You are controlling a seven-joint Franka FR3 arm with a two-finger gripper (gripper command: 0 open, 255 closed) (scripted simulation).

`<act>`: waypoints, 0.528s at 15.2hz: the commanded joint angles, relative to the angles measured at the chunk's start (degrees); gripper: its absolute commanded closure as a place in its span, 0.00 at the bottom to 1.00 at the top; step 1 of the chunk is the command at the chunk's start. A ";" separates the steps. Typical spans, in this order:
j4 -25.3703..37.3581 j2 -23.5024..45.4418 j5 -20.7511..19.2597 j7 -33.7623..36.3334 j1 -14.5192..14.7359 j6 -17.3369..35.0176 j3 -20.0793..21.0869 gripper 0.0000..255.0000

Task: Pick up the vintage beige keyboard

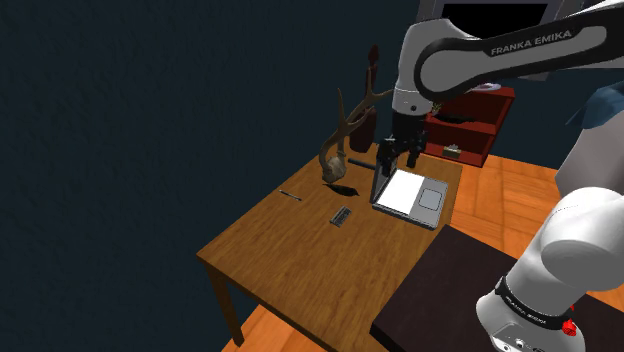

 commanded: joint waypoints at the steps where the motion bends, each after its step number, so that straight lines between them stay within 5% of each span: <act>1: 0.08 4.06 0.94 3.49 -0.70 4.22 0.92 0.00; 8: 2.00 18.77 2.89 14.17 -3.10 17.43 2.70 0.00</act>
